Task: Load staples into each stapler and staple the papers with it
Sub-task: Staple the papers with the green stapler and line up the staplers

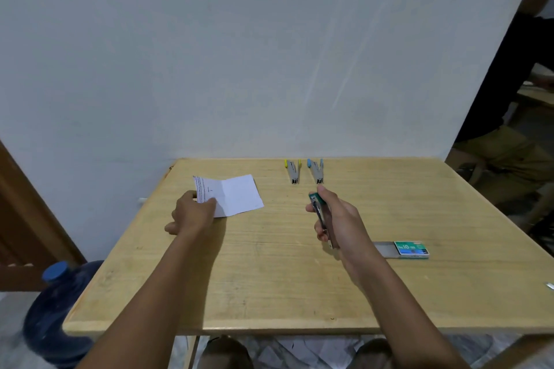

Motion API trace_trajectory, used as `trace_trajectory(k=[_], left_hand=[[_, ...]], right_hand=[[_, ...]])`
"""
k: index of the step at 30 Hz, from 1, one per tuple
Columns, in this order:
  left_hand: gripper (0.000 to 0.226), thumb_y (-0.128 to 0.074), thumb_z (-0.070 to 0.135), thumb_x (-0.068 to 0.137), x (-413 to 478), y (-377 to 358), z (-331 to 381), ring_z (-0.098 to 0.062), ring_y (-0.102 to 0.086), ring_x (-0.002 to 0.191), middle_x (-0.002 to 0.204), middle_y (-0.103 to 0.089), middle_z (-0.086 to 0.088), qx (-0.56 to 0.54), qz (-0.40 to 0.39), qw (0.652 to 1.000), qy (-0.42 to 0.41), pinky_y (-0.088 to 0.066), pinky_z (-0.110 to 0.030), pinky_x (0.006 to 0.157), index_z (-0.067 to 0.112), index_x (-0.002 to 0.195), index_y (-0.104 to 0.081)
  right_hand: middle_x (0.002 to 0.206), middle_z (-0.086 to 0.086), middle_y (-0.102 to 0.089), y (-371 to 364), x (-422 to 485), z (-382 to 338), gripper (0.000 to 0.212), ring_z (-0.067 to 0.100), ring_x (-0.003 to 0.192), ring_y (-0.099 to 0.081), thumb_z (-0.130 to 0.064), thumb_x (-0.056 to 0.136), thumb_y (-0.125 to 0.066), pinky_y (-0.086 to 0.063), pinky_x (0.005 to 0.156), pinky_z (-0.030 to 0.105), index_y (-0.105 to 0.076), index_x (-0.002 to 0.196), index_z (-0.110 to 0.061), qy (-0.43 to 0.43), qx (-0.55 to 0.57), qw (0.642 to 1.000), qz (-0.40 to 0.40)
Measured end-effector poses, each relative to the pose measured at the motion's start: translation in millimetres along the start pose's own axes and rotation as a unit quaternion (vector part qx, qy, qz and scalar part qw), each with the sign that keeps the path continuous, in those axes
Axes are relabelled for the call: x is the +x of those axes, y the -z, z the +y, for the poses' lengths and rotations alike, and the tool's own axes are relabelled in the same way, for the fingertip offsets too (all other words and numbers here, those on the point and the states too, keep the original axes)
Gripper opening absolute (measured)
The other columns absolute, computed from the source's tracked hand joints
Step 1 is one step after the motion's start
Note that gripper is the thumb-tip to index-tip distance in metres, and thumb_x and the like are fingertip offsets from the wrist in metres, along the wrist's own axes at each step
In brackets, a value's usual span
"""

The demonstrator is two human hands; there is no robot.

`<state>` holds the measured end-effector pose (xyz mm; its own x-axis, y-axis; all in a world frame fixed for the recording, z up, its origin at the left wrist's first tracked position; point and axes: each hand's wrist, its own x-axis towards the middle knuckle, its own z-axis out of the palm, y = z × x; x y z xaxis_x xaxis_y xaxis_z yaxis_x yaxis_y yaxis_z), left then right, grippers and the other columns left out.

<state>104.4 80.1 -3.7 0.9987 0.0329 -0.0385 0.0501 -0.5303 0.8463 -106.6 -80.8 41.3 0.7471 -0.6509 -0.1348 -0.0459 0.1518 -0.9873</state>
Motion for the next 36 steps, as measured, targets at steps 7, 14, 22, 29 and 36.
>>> trace_trajectory(k=[7, 14, 22, 29, 36], left_hand=[[0.016, -0.062, 0.027, 0.081, -30.9, 12.2, 26.6, -0.017, -0.057, 0.077, 0.097, -0.062, 0.0, -0.141, 0.088, 0.968, -0.187, -0.048, -0.045, 0.086, 0.019, 0.094, -0.063], [0.019, -0.068, 0.013, 0.078, -55.0, -8.8, 33.3, -0.024, -0.058, 0.088, 0.101, -0.06, 0.0, 0.107, 0.087, 0.919, -0.369, -0.032, -0.033, 0.08, 0.021, 0.095, -0.07], [0.047, -0.053, 0.058, 0.077, -57.6, -32.8, 7.5, -0.022, -0.028, 0.137, 0.135, -0.041, -0.002, 0.221, -0.092, 0.941, -0.238, -0.022, -0.04, 0.108, 0.028, 0.113, -0.062], [0.052, -0.054, 0.057, 0.083, -45.0, -29.4, 8.7, -0.025, -0.051, 0.118, 0.117, -0.056, -0.001, 0.244, -0.086, 0.936, -0.238, -0.03, -0.042, 0.098, 0.021, 0.119, -0.056], [0.088, -0.055, 0.071, 0.069, -53.6, -20.3, 14.1, -0.019, -0.045, 0.122, 0.132, -0.052, 0.004, 0.305, -0.093, 0.909, -0.268, -0.027, -0.041, 0.103, 0.021, 0.139, -0.039]], right_hand=[[0.078, 0.0, -0.068, 4.7, -0.5, 0.9, 0.043, 0.011, 0.046, -0.048, -0.046, 0.094, -0.056, -0.035, 0.048, 0.025, -0.068, 0.1, -0.006, 0.001, 0.039, 0.999, 0.012], [0.085, 0.001, -0.071, 3.7, -1.8, 3.2, 0.035, 0.013, 0.047, -0.047, -0.044, 0.094, -0.057, -0.033, 0.049, 0.028, -0.067, 0.097, -0.011, 0.006, 0.092, 0.996, 0.009], [0.085, 0.0, -0.071, 3.9, 2.2, 0.4, 0.035, 0.012, 0.047, -0.047, -0.044, 0.094, -0.058, -0.033, 0.05, 0.028, -0.067, 0.098, -0.01, 0.001, 0.087, 0.996, 0.02], [0.085, -0.003, -0.072, 2.6, 7.0, 3.4, 0.037, 0.012, 0.05, -0.048, -0.048, 0.093, -0.057, -0.032, 0.052, 0.029, -0.069, 0.096, -0.013, -0.003, 0.07, 0.997, 0.021], [0.09, -0.004, -0.069, -7.1, 26.3, 6.2, 0.05, 0.009, 0.05, -0.042, -0.063, 0.085, -0.06, -0.037, 0.054, 0.026, -0.07, 0.099, -0.016, -0.009, -0.08, 0.997, 0.005]])
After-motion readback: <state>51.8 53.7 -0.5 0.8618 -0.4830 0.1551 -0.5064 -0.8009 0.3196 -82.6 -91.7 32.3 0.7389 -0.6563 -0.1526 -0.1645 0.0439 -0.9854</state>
